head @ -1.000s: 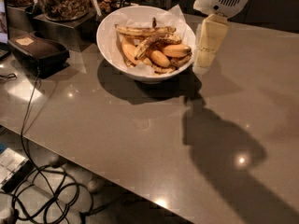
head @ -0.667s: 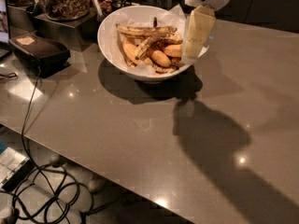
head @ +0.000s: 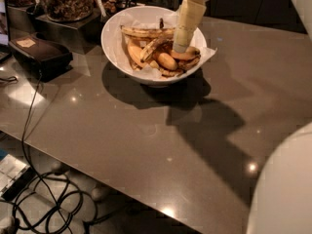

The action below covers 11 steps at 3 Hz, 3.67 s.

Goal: Pick banana from white bowl

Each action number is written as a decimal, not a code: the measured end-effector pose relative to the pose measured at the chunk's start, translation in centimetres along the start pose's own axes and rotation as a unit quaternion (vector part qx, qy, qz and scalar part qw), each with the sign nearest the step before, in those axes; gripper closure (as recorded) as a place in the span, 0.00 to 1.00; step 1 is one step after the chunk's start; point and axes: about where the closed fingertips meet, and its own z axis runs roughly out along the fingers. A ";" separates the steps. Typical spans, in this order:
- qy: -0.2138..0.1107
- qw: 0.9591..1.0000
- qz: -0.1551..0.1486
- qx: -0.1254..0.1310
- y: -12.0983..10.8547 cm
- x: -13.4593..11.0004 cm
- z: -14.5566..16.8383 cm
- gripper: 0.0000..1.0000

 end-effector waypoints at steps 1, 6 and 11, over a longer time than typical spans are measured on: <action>-0.007 1.000 0.019 -0.009 -1.7 -0.3 1.8 0.00; 0.005 0.997 0.069 -0.039 -5.2 0.6 7.8 0.30; 0.014 0.994 0.082 -0.067 -4.6 1.9 9.4 0.72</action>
Offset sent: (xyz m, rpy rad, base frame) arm 0.0196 -0.0150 -0.0393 -0.0446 0.2361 -0.0583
